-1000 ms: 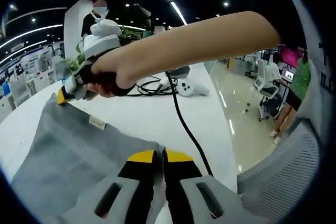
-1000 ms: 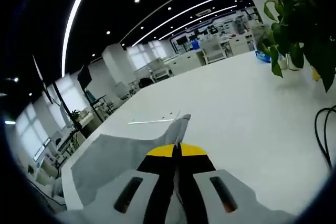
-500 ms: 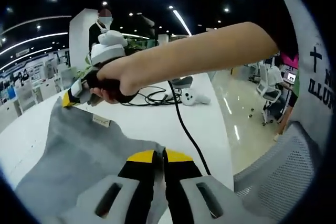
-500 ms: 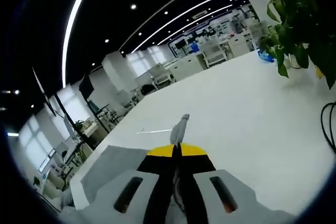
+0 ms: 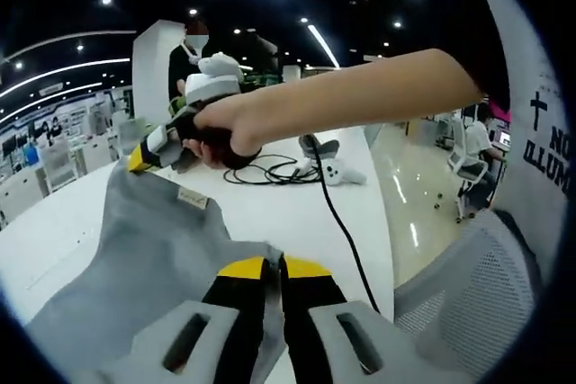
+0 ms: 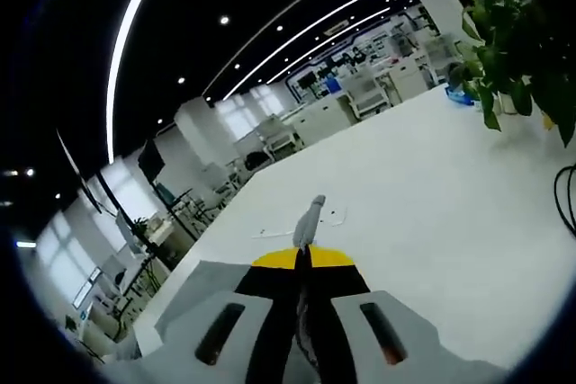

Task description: Fold the towel on the table until its edges align and the towel forms a compact rectangular stack.

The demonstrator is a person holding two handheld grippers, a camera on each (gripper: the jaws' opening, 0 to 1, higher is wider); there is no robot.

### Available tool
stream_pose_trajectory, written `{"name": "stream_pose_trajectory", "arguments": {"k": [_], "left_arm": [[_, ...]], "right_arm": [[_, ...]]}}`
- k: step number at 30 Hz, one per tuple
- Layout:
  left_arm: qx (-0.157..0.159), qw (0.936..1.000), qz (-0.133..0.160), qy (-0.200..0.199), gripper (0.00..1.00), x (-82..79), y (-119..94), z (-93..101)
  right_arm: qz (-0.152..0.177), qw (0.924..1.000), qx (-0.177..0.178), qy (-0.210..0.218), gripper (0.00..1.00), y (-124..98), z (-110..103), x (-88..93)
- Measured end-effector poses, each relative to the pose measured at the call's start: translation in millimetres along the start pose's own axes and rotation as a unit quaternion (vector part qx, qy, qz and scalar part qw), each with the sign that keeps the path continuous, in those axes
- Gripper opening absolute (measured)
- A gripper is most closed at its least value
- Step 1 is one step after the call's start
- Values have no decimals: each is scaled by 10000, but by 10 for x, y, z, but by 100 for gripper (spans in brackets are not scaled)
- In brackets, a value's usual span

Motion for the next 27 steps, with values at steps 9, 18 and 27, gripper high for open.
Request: {"name": "stream_pose_trajectory", "arguments": {"k": [9, 18, 27], "left_arm": [[-105, 9997, 187, -122, 6, -31, -240, -36], [-173, 9991, 344, -153, 6, -46, -509, -155], [-303, 9990, 258, -208, 6, 45, -927, -186]], "right_arm": [[70, 9998, -42, 160, 0, 36, -235, 26], [248, 9994, -75, 219, 0, 149, -504, -63], [263, 9991, -276, 199, 0, 306, -859, -20]]}}
Point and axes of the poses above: the point that each gripper's makers call its tool centre point, and the gripper's own axes: y roughly forward along the fingers, z roughly to its right, x roughly out of its underside, the point moved 8 cm from there along -y, roughly backward along the fingers, and after that the axes turned 5 degrees about y, right-handed, at the moved point
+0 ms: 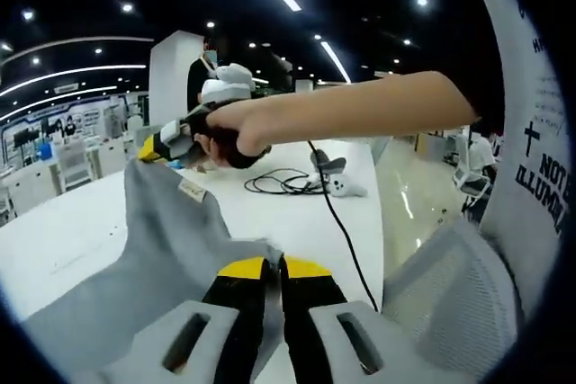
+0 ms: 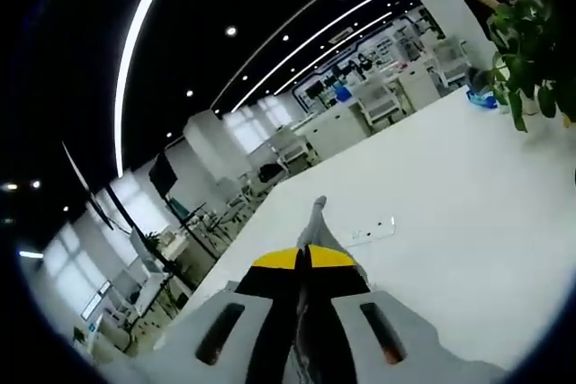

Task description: Fold the towel on the table until its edges align and the towel forms a compact rectangular stack.

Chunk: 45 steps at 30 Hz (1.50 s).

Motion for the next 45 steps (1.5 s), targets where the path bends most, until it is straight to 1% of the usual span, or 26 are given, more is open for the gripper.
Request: {"name": "stream_pose_trajectory", "arguments": {"k": [4, 5, 7, 10, 11, 13, 15, 22, 27, 32, 36, 41, 45], "left_arm": [[-154, 9999, -33, -35, 6, 19, -177, -32], [-172, 9998, -30, -43, 6, 21, -196, -38], [-281, 9995, 13, -107, 6, 27, -296, -71], [-437, 9985, 114, -294, 6, 55, -437, -125], [-520, 9977, 125, -428, 6, 89, -500, -146], [-612, 9971, 65, -437, 6, 144, -603, -167], [-683, 9964, 81, -501, 6, 176, -697, -185], [-990, 9934, 108, -568, 6, 214, -961, -285], [-1217, 9909, 121, -571, 6, 248, -1162, -404], [-1400, 9887, -15, -527, 6, 345, -1301, -494], [-1544, 9859, 78, -639, 6, 375, -1413, -545], [-1702, 9832, 41, -660, 6, 415, -1531, -565], [-1873, 9795, 31, -739, 6, 466, -1655, -593]], "right_arm": [[20, 9999, -92, 69, 0, 79, -176, 39], [4, 9999, -108, 57, 0, 109, -227, 58], [-17, 9999, -155, 64, 0, 158, -310, 83], [-8, 9997, -219, 74, 0, 204, -429, 102], [-6, 9997, -234, 72, 0, 224, -473, 113], [-16, 9997, -256, 61, 0, 251, -533, 136], [-48, 9995, -293, 55, 0, 291, -593, 168], [-122, 9991, -417, 21, 0, 405, -833, 275], [-233, 9984, -514, -15, 0, 531, -991, 354], [-267, 9977, -623, 15, 0, 660, -1113, 378], [-332, 9972, -669, -83, 0, 762, -1191, 431], [-438, 9960, -778, -69, 0, 877, -1308, 528], [-493, 9952, -847, -44, 0, 961, -1381, 569]]}}
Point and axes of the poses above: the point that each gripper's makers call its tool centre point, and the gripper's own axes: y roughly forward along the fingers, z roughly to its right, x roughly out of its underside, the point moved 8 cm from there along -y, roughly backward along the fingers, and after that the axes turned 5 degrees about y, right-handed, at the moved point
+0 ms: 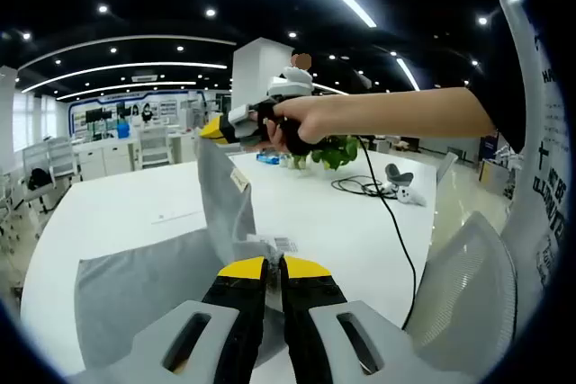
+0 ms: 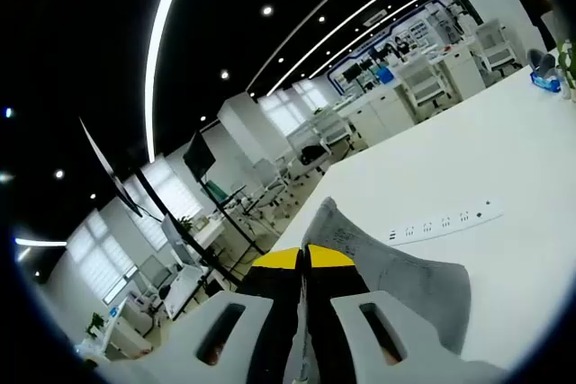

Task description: Fold the towel on the table until its edges align and the towel forms a compact rectangular stack.

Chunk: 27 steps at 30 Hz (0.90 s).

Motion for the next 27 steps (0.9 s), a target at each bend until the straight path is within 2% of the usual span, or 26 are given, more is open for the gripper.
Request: {"name": "stream_pose_trajectory", "arguments": {"k": [9, 15, 18, 27], "left_arm": [[-408, 9991, 63, -107, 6, 21, -227, -221], [-537, 9986, 18, -26, 6, 27, -327, -330], [-622, 9976, -208, 208, 6, 54, -375, -382], [-775, 9968, -120, 156, 6, 47, -540, -501]], "right_arm": [[-51, 9998, -203, 60, 0, 220, -191, 21], [-94, 9995, -309, -13, 0, 342, -321, 34], [-216, 9990, -360, -141, 0, 416, -403, 77], [-303, 9974, -566, -317, 0, 605, -634, 100]]}}
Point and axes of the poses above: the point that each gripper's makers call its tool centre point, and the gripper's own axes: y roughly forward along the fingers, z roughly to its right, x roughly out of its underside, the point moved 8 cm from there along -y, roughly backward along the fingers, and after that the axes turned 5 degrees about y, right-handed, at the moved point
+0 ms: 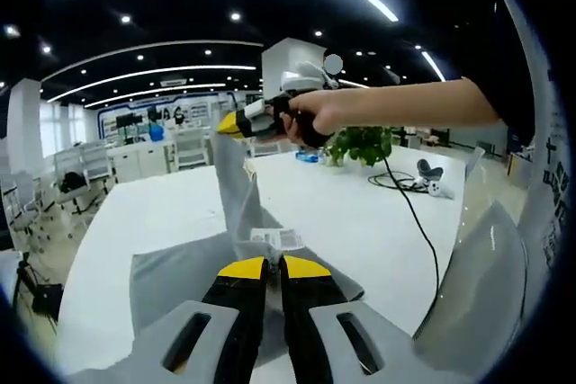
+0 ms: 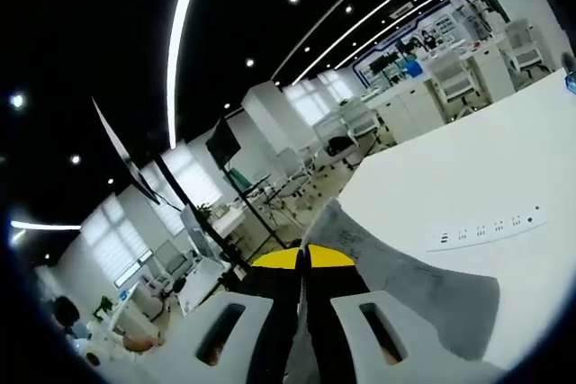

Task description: Fold the towel on the table until its edges align and the towel forms a compact rectangular stack.

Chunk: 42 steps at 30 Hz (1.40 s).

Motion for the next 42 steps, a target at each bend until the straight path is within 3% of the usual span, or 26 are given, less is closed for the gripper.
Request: {"name": "stream_pose_trajectory", "arguments": {"k": [21, 40, 42], "left_arm": [[-631, 9971, -151, -407, 6, 282, -320, -339], [-1147, 9904, -212, -746, 5, 563, -494, -578], [-1370, 9875, -232, -739, 5, 586, -526, -612]], "right_arm": [[-251, 9996, -97, -128, 0, 503, -187, 310], [-298, 9993, -65, -213, 0, 930, -252, 601], [-313, 9993, -63, -210, 0, 988, -263, 638]]}}
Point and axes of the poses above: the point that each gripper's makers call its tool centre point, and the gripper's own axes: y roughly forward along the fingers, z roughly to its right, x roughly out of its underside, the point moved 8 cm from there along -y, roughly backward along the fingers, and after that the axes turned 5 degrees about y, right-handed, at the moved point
